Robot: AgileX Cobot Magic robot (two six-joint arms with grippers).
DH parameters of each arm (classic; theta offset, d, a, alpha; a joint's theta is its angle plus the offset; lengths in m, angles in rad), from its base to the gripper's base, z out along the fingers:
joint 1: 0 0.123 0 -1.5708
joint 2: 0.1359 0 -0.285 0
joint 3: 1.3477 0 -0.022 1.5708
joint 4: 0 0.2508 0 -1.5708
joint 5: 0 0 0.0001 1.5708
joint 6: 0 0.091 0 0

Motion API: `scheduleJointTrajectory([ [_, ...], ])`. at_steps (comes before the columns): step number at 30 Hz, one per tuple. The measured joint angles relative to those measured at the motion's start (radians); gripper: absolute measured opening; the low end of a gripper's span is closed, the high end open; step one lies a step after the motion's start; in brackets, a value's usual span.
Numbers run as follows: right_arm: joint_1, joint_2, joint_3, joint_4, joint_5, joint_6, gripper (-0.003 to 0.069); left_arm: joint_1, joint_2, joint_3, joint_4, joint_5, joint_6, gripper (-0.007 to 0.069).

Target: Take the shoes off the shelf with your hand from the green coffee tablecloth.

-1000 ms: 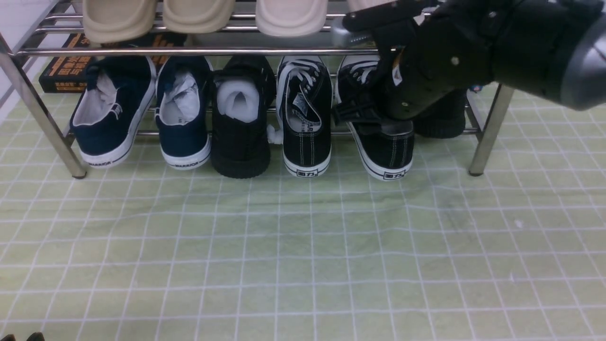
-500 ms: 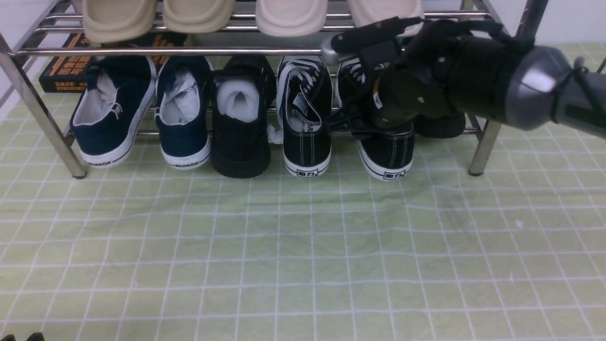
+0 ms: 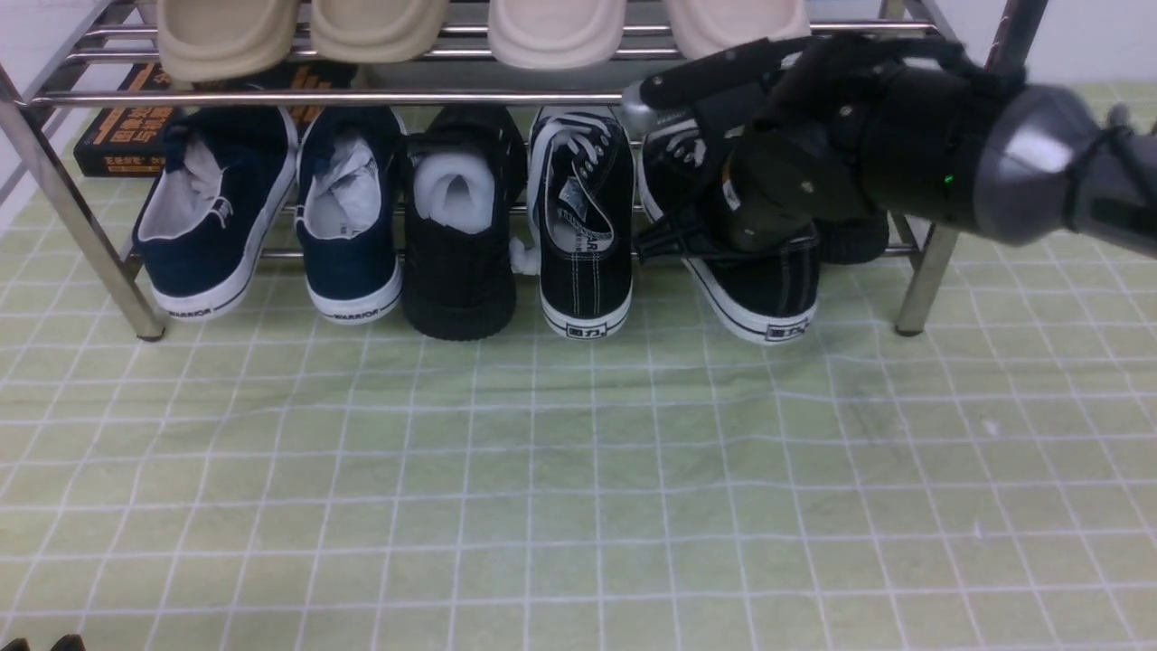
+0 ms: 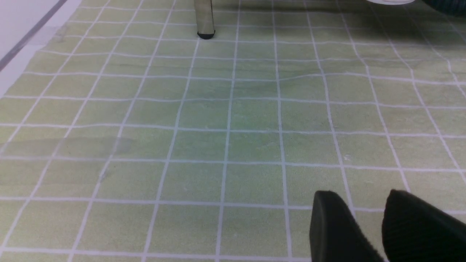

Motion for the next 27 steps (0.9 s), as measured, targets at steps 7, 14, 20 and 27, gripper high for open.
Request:
scheduleJointTrajectory([
  [7, 0.093, -0.220, 0.002, 0.026, 0.272, -0.002, 0.0001, 0.000, 0.000, 0.000, 0.000, 0.000, 0.000, 0.0239],
  [14, 0.252, -0.339, 0.016, 0.074, 0.476, -0.035, 0.0001, 0.000, 0.000, 0.000, 0.000, 0.000, 0.000, 0.0239],
  [20, 0.431, -0.330, 0.132, 0.105, 0.436, 0.122, 0.0004, 0.000, 0.000, 0.000, 0.000, 0.000, 0.000, 0.0239],
  [27, 0.527, -0.246, 0.156, 0.129, 0.247, 0.271, 0.0006, 0.000, 0.000, 0.000, 0.000, 0.000, 0.000, 0.0239],
])
